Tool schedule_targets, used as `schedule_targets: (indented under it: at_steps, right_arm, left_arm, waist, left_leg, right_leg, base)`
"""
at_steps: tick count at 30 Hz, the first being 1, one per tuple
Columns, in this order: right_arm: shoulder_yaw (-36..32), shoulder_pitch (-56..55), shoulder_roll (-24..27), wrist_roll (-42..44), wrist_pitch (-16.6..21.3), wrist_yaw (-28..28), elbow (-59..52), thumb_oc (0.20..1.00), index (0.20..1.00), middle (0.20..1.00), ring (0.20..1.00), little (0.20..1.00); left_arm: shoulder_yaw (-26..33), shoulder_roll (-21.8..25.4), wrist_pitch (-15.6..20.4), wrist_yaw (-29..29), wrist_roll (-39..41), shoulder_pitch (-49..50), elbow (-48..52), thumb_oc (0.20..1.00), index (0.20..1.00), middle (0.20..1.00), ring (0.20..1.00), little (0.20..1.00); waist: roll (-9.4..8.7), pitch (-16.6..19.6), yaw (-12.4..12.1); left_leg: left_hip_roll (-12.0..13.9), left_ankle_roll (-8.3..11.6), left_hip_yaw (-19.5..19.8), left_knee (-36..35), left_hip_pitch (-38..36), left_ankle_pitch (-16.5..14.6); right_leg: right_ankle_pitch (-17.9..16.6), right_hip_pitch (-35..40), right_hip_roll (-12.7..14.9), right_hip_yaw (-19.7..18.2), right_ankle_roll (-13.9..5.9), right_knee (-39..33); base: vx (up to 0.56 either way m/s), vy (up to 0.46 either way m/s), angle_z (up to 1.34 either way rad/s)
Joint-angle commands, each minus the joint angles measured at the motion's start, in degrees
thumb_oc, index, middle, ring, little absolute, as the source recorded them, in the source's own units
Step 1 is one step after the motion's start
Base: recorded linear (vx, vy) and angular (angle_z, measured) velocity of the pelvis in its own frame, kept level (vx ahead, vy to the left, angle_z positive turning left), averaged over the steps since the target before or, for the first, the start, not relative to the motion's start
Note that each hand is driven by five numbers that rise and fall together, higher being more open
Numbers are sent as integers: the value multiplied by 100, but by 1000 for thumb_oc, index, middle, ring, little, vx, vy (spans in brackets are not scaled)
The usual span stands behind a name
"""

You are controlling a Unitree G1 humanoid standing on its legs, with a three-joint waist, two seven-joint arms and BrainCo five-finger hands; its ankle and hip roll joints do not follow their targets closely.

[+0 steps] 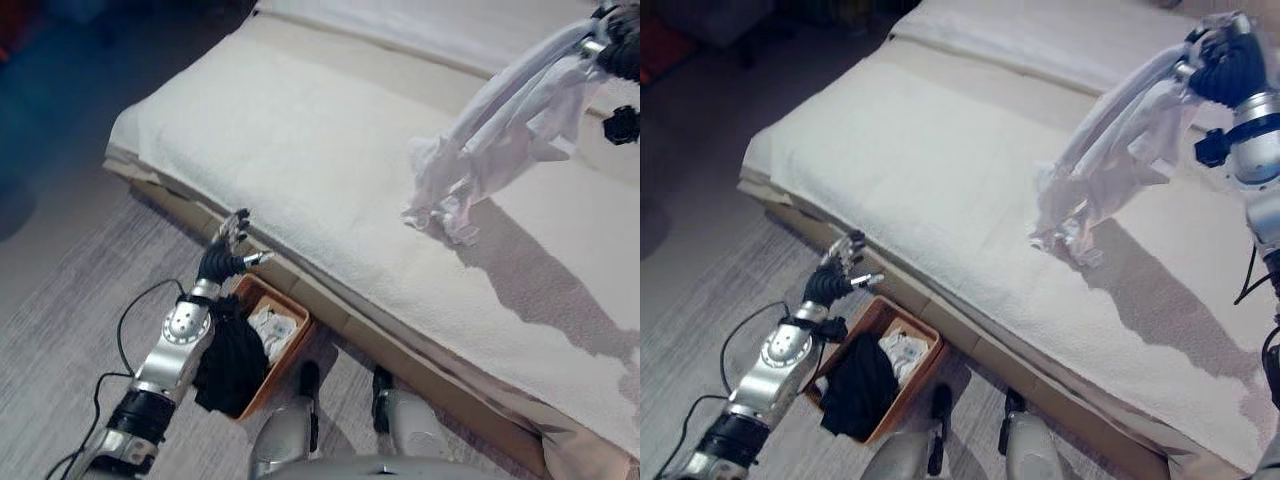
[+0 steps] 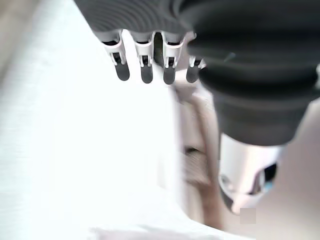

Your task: Pick up clothes into the bucket

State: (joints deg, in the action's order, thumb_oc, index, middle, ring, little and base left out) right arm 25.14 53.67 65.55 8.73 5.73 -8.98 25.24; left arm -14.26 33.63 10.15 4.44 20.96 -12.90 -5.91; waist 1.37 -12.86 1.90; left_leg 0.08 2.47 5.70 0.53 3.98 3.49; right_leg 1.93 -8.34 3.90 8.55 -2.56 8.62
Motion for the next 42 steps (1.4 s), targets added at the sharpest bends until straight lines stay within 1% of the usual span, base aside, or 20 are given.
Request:
schedule_targets:
  at_steps: [1,3,7,15,16,20,21,22,23,26,30,32,33,34,36,37,38,39,40,42]
  right_arm:
    - [162,247,-109,327,168,254,-445,200,200,200,200,200]
    - [418,307,-86,341,106,503,-724,200,200,200,200,200]
    - [783,361,-104,567,45,900,-1394,200,200,200,200,200]
    - [1012,265,-424,1150,79,1343,-2441,200,200,200,200,200]
    - [1035,233,-497,1213,101,1386,-2662,200,200,200,200,200]
    - [1073,223,-620,1299,136,1395,-2888,200,200,200,200,200]
    - [1150,255,-707,1386,140,1436,-2993,200,200,200,200,200]
    - [1148,257,-706,1387,140,1436,-2992,200,200,200,200,200]
    - [1162,262,-720,1469,153,1426,-3050,200,200,200,200,200]
    - [1240,282,-729,1525,190,1444,-3163,200,200,200,200,200]
    - [1346,343,-706,1511,196,1420,-3226,200,200,200,200,200]
    - [1369,356,-727,1563,213,1419,-3213,200,200,200,200,200]
    - [1393,361,-767,1626,226,1426,-3185,200,200,200,200,200]
    - [1411,376,-786,1650,257,1432,-3172,200,200,200,200,200]
    - [1592,496,-873,1656,294,1508,-3096,200,200,200,200,200]
    - [1594,500,-877,1656,296,1508,-3092,200,200,200,200,200]
    - [1642,531,-921,1635,306,1533,-3052,200,200,200,200,200]
    - [1667,529,-937,1625,305,1554,-3014,200,200,200,200,200]
    - [1666,519,-945,1592,313,1552,-2960,200,200,200,200,200]
    - [1591,421,-992,1487,308,1560,-2881,200,200,200,200,200]
  left_arm:
    - [-189,304,155,-100,-185,-94,223,1000,1000,1000,1000,1000]
    - [-397,239,87,-107,-235,-478,289,1000,1000,1000,1000,1000]
    - [-875,-62,-73,-46,-657,-1301,-82,1000,1000,1000,1000,1000]
    - [-1473,-652,-256,0,-796,-2107,-971,1000,1000,1000,1000,1000]
    - [-1604,-825,-290,7,-722,-2225,-1197,1000,1000,1000,1000,1000]
    - [-1838,-1021,-324,-52,-502,-2423,-1396,1000,1000,1000,1000,1000]
    - [-2153,-1066,-358,-277,7,-2580,-1326,1000,1000,1000,1000,1000]
    - [-2156,-1065,-356,-279,14,-2586,-1330,1000,1000,1000,1000,1000]
    - [-2331,-1019,-348,-470,488,-2659,-1157,1000,1000,1000,1000,1000]
    - [-3052,-927,-592,-994,1466,-2895,-788,1000,1000,1000,1000,1000]
    - [-3495,-739,-713,-1152,1680,-3119,-603,1000,1000,1000,1000,1000]
    - [-3729,-696,-809,-1342,2125,-3220,-574,1000,1000,1000,1000,1000]
    - [-3907,-682,-965,-1645,2628,-3289,-520,1000,1000,1000,1000,1000]
    - [-3977,-577,-966,-1709,2816,-3359,-464,1000,1000,1000,1000,1000]
    - [-4459,-278,-1376,-2250,3600,-3485,-210,1000,1000,1000,1000,1000]
    - [-4458,-271,-1378,-2250,3603,-3485,-205,1000,1000,1000,1000,1000]
    - [-4528,-163,-1446,-2365,3840,-3435,-123,1000,1000,1000,1000,1000]
    - [-4526,-88,-1499,-2430,4034,-3335,-88,705,705,705,705,705]
    - [-4482,-6,-1468,-2472,4059,-3265,-72,200,200,200,200,200]
    - [-4343,39,-1476,-2546,4131,-3041,-121,200,200,200,200,200]
  waist:
    - [-532,719,28]
    - [-565,867,71]
    - [-599,1136,157]
    - [-596,1325,227]
    - [-587,1354,259]
    - [-572,1393,287]
    - [-548,1408,304]
    - [-549,1405,303]
    - [-525,1411,314]
    - [-477,1444,344]
    - [-452,1441,336]
    - [-437,1440,344]
    - [-425,1453,363]
    - [-417,1455,368]
    - [-366,1496,397]
    - [-368,1494,399]
    - [-354,1494,405]
    - [-348,1494,402]
    - [-345,1503,405]
    - [-346,1518,396]
  left_leg:
    - [-122,41,-163,124,74,-261]
    - [-92,43,-232,53,-81,-295]
    - [-44,47,-336,-56,-320,-346]
    - [-31,25,-439,-62,-533,-425]
    - [-28,19,-449,-75,-598,-439]
    - [-26,12,-444,-90,-638,-448]
    - [-27,8,-437,-98,-642,-445]
    - [-27,8,-436,-98,-642,-445]
    - [-30,6,-427,-110,-648,-441]
    - [-30,5,-406,-125,-644,-437]
    - [-35,13,-385,-114,-636,-428]
    - [-39,16,-372,-103,-643,-432]
    - [-38,17,-376,-107,-655,-434]
    - [-38,16,-380,-115,-672,-438]
    - [-43,17,-409,-145,-705,-449]
    - [-43,17,-410,-146,-707,-449]
    - [-44,16,-419,-151,-711,-448]
    - [-47,15,-422,-153,-715,-445]
    - [-49,14,-424,-161,-718,-442]
    - [-58,6,-427,-172,-736,-448]
  right_leg:
    - [-282,416,176,-96,-407,-579]
    - [-296,557,168,-135,-414,-666]
    - [-339,772,140,-195,-437,-841]
    - [-317,966,120,-263,-435,-879]
    - [-308,1017,119,-269,-438,-886]
    - [-294,1068,115,-260,-441,-896]
    - [-300,1070,118,-244,-445,-903]
    - [-299,1072,117,-243,-445,-904]
    - [-303,1075,121,-241,-450,-913]
    - [-317,1080,131,-208,-465,-940]
    - [-310,1097,139,-173,-479,-946]
    - [-315,1112,152,-161,-489,-947]
    - [-316,1122,157,-161,-498,-956]
    - [-320,1132,158,-170,-499,-961]
    - [-329,1148,158,-188,-519,-987]
    - [-329,1149,158,-189,-519,-988]
    - [-337,1145,159,-196,-524,-993]
    - [-343,1142,163,-201,-530,-996]
    - [-346,1143,169,-211,-531,-1002]
    - [-348,1150,179,-225,-536,-1002]
  base:
    - [110,5,-20]
    - [130,9,-18]
    - [65,1,-17]
    - [46,1,-9]
    - [44,4,-11]
    - [14,1,-3]
    - [0,0,0]
    - [0,0,0]
    - [0,0,0]
    - [0,0,0]
    - [0,7,4]
    - [0,4,3]
    - [0,0,0]
    - [0,0,0]
    - [0,0,0]
    - [0,0,0]
    - [0,0,0]
    - [0,0,0]
    - [0,0,0]
    - [0,0,0]
